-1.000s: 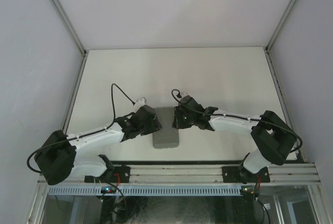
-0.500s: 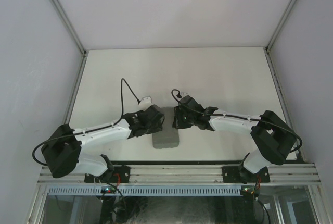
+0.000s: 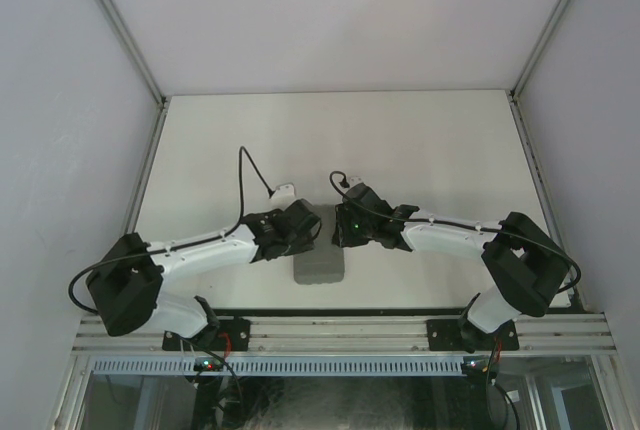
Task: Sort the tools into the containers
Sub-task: Close the storage box at the center of the board.
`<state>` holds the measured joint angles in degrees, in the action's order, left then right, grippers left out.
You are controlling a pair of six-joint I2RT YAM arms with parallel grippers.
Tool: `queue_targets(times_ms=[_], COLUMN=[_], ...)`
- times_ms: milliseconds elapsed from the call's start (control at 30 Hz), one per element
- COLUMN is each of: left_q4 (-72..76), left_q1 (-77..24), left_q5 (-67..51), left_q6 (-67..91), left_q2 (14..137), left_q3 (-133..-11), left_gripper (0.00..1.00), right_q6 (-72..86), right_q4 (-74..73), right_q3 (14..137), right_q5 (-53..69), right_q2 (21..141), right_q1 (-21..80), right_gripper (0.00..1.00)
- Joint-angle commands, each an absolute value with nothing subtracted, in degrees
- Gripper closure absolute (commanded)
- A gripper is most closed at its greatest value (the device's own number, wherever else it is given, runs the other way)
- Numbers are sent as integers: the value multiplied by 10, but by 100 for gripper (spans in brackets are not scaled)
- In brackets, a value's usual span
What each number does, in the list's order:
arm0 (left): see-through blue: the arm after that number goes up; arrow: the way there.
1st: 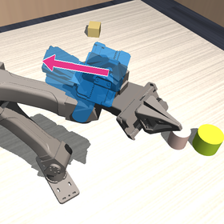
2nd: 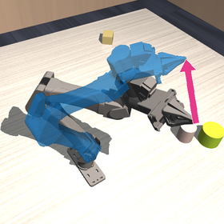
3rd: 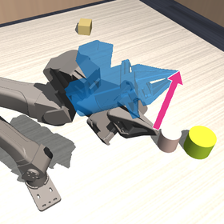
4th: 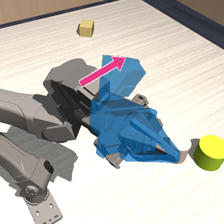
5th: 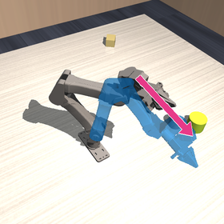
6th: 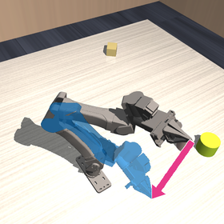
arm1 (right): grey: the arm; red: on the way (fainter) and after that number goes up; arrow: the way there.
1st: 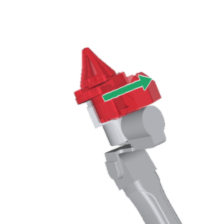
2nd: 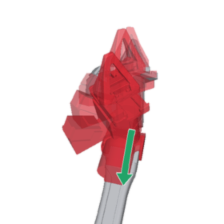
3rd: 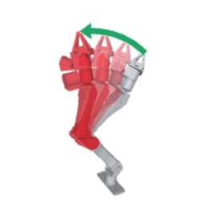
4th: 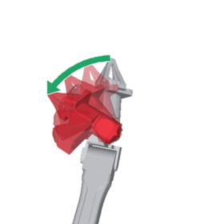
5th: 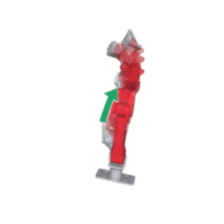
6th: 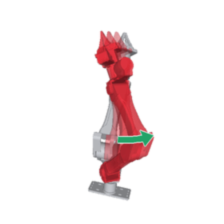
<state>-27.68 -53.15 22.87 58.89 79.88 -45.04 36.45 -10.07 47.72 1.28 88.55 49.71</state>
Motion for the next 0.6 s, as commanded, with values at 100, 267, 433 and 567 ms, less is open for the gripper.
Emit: queue_targets(times_ms=[100, 267, 433, 567], left_q4=[-282, -282, -284, -300], left_q1=[-549, -555, -557, -557], left_q5=[199, 190, 194, 221], left_q6=[570, 555, 538, 514], left_q2=[853, 868, 862, 817], left_q3=[-448, -455, -458, -472], left_gripper=[79, 84, 85, 73], right_q6=[362, 362, 362, 356], right_q4=[-143, -145, -147, -156], right_q3=[460, 460, 460, 463], right_q5=[17, 17, 17, 15], right_q2=[911, 912, 911, 897], right_q1=[504, 504, 504, 499], right_gripper=[73, 73, 73, 73])
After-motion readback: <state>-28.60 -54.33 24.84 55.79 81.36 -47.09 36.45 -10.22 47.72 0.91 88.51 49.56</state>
